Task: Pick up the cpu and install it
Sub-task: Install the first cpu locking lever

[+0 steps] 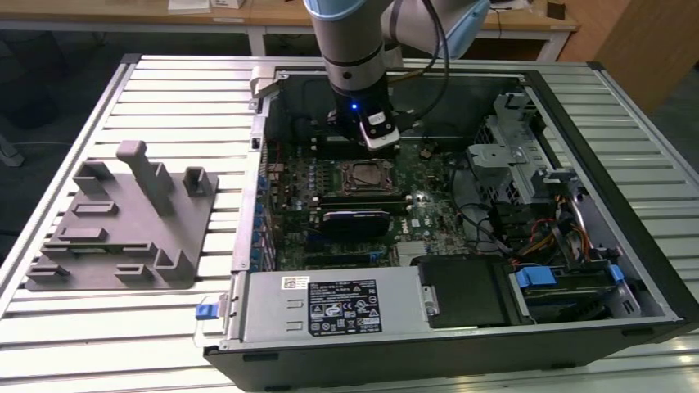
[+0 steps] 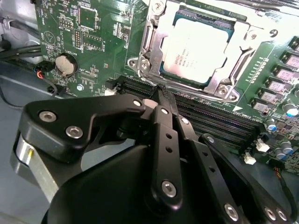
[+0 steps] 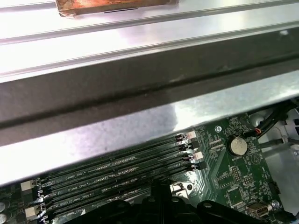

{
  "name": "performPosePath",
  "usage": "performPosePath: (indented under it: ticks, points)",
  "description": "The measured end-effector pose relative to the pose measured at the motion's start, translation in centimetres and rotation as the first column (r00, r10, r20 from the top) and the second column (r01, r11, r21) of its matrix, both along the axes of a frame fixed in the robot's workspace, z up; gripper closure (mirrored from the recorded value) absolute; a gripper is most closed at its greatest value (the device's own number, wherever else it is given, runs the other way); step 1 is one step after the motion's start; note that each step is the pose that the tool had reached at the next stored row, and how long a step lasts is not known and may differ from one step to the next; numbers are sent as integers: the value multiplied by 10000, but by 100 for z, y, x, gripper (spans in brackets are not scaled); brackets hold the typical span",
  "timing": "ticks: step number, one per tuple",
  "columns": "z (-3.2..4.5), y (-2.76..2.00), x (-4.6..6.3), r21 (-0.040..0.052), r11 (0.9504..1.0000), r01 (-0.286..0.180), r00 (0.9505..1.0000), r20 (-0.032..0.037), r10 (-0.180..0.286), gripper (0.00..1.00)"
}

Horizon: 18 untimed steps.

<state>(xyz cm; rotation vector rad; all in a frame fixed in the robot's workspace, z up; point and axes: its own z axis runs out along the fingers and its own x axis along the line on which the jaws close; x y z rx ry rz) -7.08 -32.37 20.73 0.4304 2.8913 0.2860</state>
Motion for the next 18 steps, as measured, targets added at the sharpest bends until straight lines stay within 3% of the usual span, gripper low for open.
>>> performPosePath:
  ticks: [1,3,5,7,13,18]
  points:
    - [-1,0,0,-3,10000,1,10000,-21,-1,89]
    - [-3,2,3,-69,10000,-1,9999,-158,0,89]
    - [-7,2,8,-206,9998,-3,9995,-327,-4,89]
    - [-9,2,16,-368,9993,-7,9990,-445,-10,89]
    - [-10,1,55,-957,9954,-20,9978,-666,-44,89]
    - [-11,-1,90,-1471,9891,-44,9963,-858,-83,89]
